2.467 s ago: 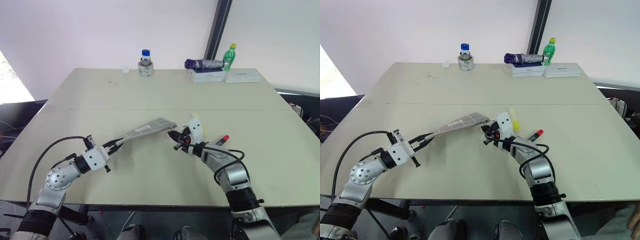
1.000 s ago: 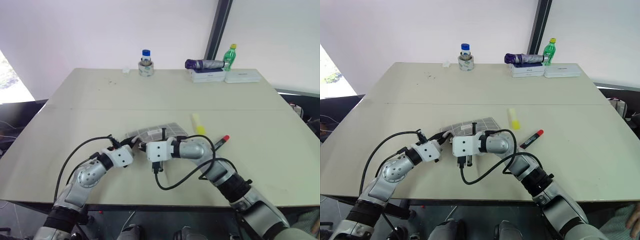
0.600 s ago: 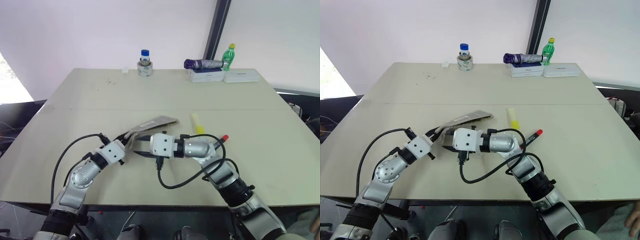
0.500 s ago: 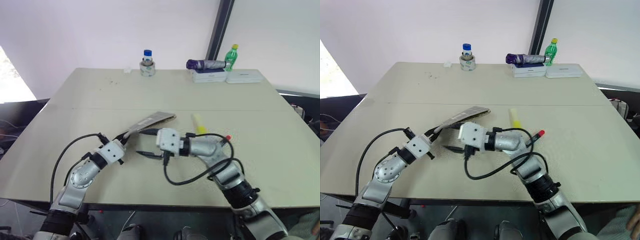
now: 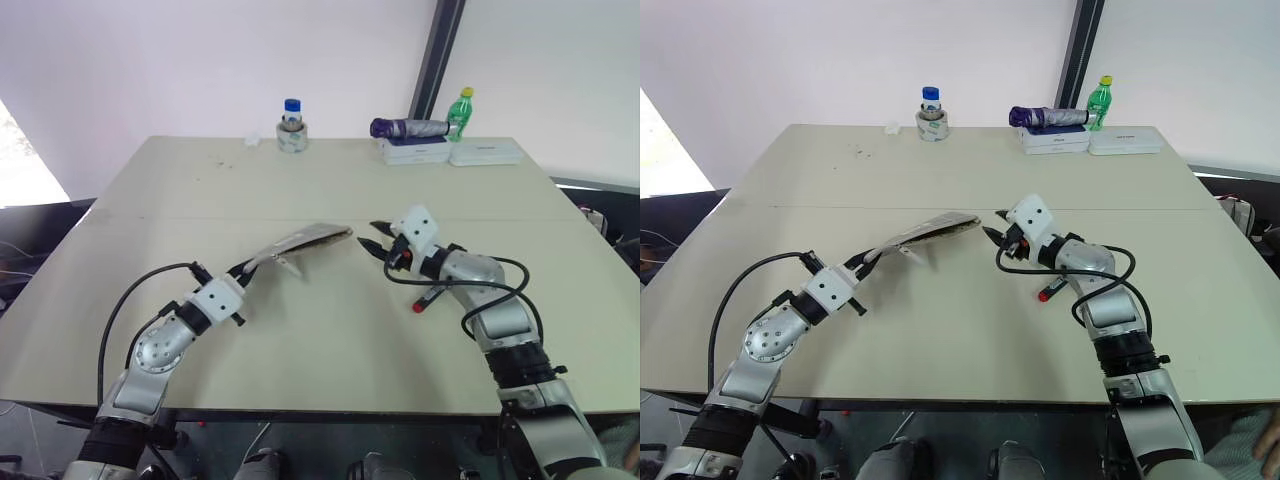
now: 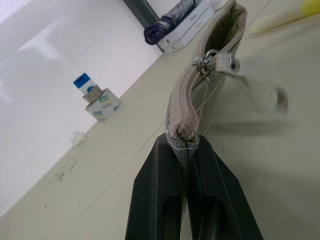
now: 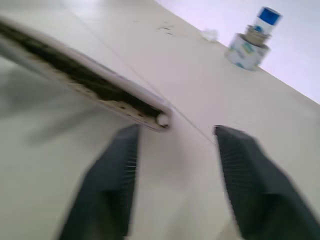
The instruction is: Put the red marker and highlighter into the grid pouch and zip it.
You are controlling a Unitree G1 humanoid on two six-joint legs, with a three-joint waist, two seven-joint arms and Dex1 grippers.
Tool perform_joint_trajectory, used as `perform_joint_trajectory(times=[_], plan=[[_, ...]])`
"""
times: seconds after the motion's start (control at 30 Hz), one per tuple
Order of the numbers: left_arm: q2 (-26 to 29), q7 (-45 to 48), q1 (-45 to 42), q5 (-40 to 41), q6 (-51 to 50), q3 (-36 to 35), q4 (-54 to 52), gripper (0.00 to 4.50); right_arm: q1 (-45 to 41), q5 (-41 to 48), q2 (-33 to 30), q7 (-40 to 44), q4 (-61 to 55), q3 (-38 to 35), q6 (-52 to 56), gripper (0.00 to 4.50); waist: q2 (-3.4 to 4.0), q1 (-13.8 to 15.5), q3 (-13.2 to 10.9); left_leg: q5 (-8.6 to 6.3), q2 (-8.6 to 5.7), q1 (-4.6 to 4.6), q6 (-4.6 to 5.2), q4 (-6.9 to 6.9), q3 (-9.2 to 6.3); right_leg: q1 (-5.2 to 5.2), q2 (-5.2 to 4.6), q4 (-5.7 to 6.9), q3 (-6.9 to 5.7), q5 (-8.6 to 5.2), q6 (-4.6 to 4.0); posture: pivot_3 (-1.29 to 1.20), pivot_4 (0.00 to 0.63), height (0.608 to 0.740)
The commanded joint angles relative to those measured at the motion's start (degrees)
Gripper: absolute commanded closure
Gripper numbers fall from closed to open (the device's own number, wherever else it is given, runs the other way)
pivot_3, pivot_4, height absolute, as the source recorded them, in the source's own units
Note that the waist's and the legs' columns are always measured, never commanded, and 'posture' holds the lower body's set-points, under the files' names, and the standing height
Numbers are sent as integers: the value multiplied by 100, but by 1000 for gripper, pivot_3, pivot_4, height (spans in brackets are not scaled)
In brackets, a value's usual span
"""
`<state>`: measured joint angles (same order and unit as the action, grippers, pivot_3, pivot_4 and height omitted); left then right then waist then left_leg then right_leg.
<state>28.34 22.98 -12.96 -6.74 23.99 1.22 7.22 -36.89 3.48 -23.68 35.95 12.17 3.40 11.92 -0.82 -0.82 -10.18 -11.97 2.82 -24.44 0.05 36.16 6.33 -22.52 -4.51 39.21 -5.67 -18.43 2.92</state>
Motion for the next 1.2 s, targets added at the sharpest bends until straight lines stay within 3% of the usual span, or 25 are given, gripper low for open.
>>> perform_joint_trajectory(times=[0.03,0.33,0.57,0.87,0.97,1.07,1.1,1.2], plan=[[-6,-51,-95,76,65,-94,-86,4500,-381,-441,-78,-549,363,50,595,904,0,0,0,0,0,0,-1,0,0,0,0,1,0,0,0,0,150,737],[-36,-79,-14,17,61,-70,-183,4500,-1036,-177,20,-990,1239,-427,2647,904,1,-2,-1,1,0,-3,-1,-2,2,-2,0,0,0,0,0,0,150,737],[-44,-83,10,-35,100,-30,-197,4500,-1400,26,117,-1062,1538,-525,3590,904,1,-8,-1,0,0,-3,0,-7,3,-5,0,0,1,0,0,0,150,737],[-48,-120,-9,-49,81,-27,-227,4500,-1244,49,180,-1230,1439,-399,3815,904,1,-4,-1,0,0,-5,0,-7,3,-5,-1,-1,1,0,0,0,150,737],[-44,-111,-30,-43,55,-33,-246,4500,-1040,-215,52,-1205,1353,-42,3525,1803,1,-4,-1,0,0,-4,0,-7,3,-5,-1,-1,1,0,0,0,150,737],[-38,-102,-63,-34,43,-39,-241,4500,-1011,-111,20,-1210,1250,-163,3475,3349,1,6,0,0,0,-4,0,-5,2,-4,-1,-1,0,0,1,0,150,737],[-36,-101,-71,-33,44,-40,-234,4500,-1022,-64,-20,-1152,1181,-199,3456,3628,1,11,0,0,0,-4,1,-5,2,-3,-1,-1,0,0,1,0,150,737],[-40,-111,-100,-6,14,-68,-206,4500,-1009,186,-226,-641,720,-263,3111,3596,1,19,-1,-1,-1,-6,1,-5,2,-5,-2,-2,0,0,1,0,150,737]])
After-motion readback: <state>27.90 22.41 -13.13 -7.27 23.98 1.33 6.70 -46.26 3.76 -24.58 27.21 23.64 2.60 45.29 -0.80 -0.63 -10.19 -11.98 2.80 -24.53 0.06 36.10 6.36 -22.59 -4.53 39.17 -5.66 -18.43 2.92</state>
